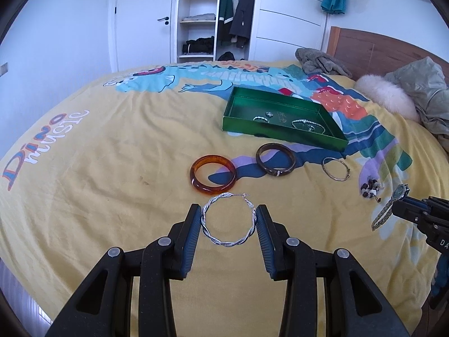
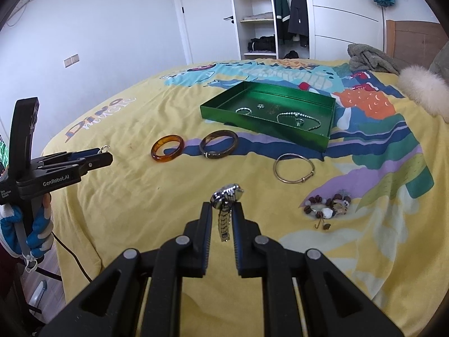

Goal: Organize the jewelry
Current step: 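Carry the hoop with the left tool while the right tool carries the watch to the tray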

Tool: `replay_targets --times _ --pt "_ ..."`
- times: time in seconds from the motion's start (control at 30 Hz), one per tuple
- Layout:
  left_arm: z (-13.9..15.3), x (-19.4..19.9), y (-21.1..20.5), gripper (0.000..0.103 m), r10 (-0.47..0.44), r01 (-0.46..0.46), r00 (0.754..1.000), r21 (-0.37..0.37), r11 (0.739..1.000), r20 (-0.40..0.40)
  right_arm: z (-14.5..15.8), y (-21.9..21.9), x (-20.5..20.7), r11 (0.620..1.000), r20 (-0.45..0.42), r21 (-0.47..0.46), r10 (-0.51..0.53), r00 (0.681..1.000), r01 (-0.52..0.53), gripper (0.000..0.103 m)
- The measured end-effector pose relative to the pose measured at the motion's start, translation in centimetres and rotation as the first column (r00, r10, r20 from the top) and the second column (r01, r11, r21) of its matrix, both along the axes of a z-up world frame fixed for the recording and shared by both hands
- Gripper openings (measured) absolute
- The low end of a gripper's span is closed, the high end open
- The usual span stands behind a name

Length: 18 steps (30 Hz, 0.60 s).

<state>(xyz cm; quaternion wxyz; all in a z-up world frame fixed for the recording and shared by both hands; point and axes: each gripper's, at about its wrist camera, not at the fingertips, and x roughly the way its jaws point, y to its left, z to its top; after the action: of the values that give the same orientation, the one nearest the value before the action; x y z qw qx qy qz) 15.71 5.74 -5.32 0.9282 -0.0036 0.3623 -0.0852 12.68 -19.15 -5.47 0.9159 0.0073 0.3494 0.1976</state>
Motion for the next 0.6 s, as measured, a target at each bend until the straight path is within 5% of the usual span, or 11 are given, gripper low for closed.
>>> replay_targets --times 0.6 --pt "5.9 -0.4 -1.6 0.04 -0.039 0.039 0.993 0.001 0.999 0.107 4.6 -1.6 -0.9 0.999 0.079 0.01 -0.041 0.996 0.04 0.013"
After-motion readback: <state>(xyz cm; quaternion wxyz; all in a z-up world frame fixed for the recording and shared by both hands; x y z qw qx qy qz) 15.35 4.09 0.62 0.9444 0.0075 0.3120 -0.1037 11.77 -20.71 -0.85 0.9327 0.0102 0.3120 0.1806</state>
